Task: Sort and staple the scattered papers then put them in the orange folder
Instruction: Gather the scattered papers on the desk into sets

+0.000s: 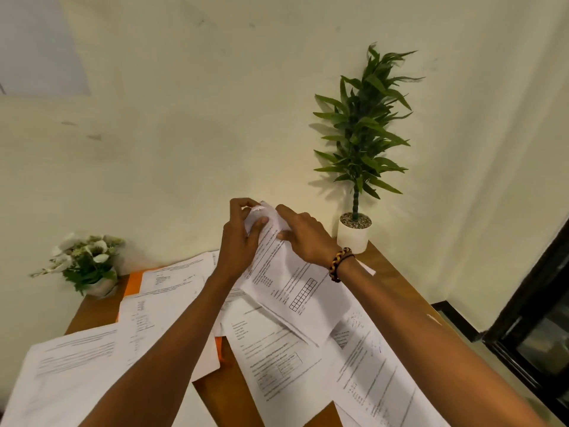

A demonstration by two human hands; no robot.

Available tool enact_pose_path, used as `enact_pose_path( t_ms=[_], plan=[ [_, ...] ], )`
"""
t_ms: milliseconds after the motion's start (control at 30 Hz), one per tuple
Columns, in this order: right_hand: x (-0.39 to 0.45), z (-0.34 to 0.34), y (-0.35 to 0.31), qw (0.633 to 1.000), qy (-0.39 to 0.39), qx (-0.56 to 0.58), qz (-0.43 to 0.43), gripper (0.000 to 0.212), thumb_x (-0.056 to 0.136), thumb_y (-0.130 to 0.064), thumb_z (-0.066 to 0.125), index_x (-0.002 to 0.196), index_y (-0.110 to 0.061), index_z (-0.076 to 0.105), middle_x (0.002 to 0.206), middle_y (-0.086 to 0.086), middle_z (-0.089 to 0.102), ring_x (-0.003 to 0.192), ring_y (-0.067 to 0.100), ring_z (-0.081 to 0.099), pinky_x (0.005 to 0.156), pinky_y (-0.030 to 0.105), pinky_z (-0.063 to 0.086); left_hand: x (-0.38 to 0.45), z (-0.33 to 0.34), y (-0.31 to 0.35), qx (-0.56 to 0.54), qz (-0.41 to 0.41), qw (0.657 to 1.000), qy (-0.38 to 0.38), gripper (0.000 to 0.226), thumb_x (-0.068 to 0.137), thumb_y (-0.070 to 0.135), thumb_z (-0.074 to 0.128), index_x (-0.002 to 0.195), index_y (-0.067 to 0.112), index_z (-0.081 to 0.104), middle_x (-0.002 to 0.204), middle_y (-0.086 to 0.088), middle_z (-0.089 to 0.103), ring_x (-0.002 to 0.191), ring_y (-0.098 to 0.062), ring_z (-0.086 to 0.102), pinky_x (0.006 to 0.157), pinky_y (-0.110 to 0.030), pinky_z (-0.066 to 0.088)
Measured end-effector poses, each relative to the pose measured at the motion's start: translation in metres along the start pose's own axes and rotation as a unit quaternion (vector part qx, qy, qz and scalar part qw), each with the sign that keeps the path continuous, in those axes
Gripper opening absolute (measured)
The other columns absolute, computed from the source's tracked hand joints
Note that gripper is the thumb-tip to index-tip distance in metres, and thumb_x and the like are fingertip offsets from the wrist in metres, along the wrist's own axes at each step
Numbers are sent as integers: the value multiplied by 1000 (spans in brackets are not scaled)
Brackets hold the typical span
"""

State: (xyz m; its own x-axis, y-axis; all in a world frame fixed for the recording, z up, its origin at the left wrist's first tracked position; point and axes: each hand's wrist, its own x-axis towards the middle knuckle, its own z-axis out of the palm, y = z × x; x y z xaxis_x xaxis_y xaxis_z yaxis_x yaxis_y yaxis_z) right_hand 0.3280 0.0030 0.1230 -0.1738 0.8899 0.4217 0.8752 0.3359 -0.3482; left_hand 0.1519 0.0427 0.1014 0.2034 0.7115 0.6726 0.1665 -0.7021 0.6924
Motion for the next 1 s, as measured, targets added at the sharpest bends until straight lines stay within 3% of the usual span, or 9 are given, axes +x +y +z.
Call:
enact_pose_path(
  t_ms=[100, 200, 267, 333, 433, 500, 600, 767, 1000],
  plan=[
    [5, -7, -10, 992, 112, -60, -16, 26, 95, -9, 54, 116, -22, 46, 92, 7, 69, 79, 40, 62, 60, 42, 49, 6, -12, 2, -6, -28, 1000, -3, 73, 86, 31, 80, 139, 32, 30, 110, 7, 65, 100, -2, 66, 81, -14, 53],
    [17, -17, -7, 978, 201, -63, -4, 16, 97, -10, 55, 110, -18, 48, 87, 8, 69, 75, 38, 63, 55, 38, 45, 6, -25, -12, 50, -45, 997, 24, 87, 77, 41, 86, 143, 33, 30, 125, 15, 57, 116, 1, 58, 94, -24, 51],
    [24, -22, -2, 974, 225, 5, 5, 16, 98, -13, 59, 111, -17, 49, 88, 9, 70, 75, 35, 65, 57, 46, 53, -1, -34, -26, 53, -79, 991, 91, 91, 73, 44, 89, 144, 31, 33, 140, 11, 51, 128, -8, 52, 105, -32, 46],
    [29, -26, 3, 964, 240, 118, 14, 18, 97, -18, 63, 112, -15, 53, 92, 8, 71, 82, 29, 67, 64, 50, 57, -8, -41, -36, -17, -166, 975, 146, 96, 70, 44, 90, 146, 31, 32, 149, 7, 44, 134, -14, 47, 108, -34, 42],
    [30, -27, 5, 931, 262, 251, 30, 23, 95, -22, 68, 112, -8, 61, 100, 9, 70, 94, 27, 67, 79, 52, 56, -17, -44, -39, -146, -250, 954, 75, 87, 74, 41, 86, 146, 27, 39, 144, 2, 55, 127, -17, 57, 105, -42, 49],
    [26, -20, 5, 909, 252, 329, 36, 21, 93, -19, 72, 107, -4, 68, 100, 14, 72, 95, 33, 68, 81, 58, 56, -19, -40, -35, -175, -254, 951, 17, 60, 80, 37, 80, 133, 22, 58, 125, 1, 71, 110, -18, 70, 98, -48, 56],
    [18, -7, 5, 859, 226, 452, 83, 19, 88, -6, 75, 107, -2, 75, 105, 16, 77, 99, 35, 73, 88, 59, 58, -17, -37, -25, -220, -269, 937, 39, 33, 86, 32, 76, 116, 18, 71, 109, -5, 78, 97, -26, 76, 88, -52, 60],
    [6, 8, 17, 790, 151, 568, 174, 36, 83, 1, 78, 117, 6, 69, 116, 23, 72, 110, 43, 68, 97, 58, 54, -15, -36, -22, -237, -273, 932, 12, 38, 88, 27, 75, 119, 7, 69, 108, -11, 77, 97, -33, 75, 83, -48, 61],
    [-20, 48, 17, 800, 87, 543, 239, 31, 79, 0, 82, 106, -13, 72, 107, 11, 77, 104, 32, 73, 91, 48, 60, -50, -18, -44, -175, -304, 934, -75, 47, 80, 43, 82, 120, 21, 69, 111, -1, 77, 101, -21, 74, 86, -43, 61]
  ],
)
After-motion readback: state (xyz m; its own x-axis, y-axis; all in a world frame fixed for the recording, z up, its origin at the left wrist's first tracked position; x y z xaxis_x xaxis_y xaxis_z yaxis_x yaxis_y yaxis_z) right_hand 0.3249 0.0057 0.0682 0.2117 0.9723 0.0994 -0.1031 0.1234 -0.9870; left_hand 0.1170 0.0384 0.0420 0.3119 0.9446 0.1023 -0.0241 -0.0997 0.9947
